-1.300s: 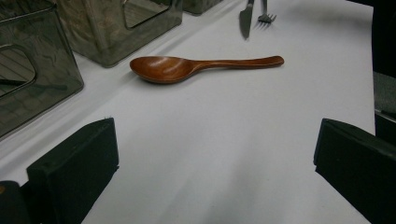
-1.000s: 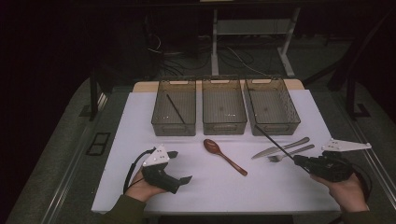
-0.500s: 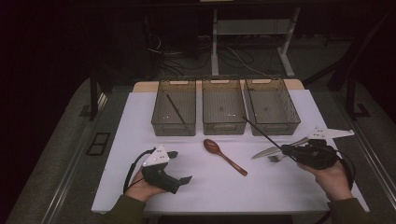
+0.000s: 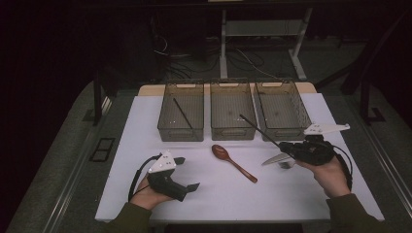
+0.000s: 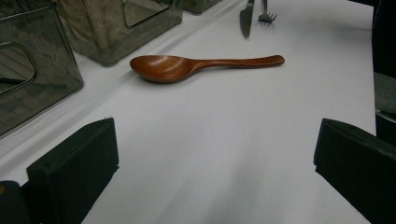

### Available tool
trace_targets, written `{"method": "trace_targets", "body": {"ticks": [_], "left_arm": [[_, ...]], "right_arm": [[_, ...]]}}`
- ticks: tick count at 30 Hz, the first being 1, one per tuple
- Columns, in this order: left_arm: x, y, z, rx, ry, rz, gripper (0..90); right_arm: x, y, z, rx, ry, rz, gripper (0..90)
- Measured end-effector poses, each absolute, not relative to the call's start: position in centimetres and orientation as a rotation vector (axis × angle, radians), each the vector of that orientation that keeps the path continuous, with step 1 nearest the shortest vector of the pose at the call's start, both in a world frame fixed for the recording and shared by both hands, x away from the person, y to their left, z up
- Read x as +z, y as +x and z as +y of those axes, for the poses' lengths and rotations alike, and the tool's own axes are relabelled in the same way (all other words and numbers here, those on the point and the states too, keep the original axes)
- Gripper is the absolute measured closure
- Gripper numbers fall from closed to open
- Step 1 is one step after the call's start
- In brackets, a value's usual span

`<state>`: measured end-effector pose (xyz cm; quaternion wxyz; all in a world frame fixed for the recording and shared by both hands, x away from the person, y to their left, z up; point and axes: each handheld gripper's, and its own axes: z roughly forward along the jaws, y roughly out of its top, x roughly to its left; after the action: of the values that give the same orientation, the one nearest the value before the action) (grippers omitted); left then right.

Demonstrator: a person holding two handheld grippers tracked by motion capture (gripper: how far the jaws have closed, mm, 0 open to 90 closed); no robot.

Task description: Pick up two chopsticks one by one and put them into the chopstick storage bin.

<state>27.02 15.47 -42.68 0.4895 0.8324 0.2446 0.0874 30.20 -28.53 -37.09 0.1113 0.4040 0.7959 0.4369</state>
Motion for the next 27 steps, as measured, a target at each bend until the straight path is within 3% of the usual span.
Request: {"method": "trace_targets", "body": {"ticks": [27], "left_arm": [[-42.9,27.1,15.7,0.212,2.011,0.599,0.0]], "right_arm": [[-36.2,35.0,-20.7,1.288,1.121,2.392,86.3]]}}
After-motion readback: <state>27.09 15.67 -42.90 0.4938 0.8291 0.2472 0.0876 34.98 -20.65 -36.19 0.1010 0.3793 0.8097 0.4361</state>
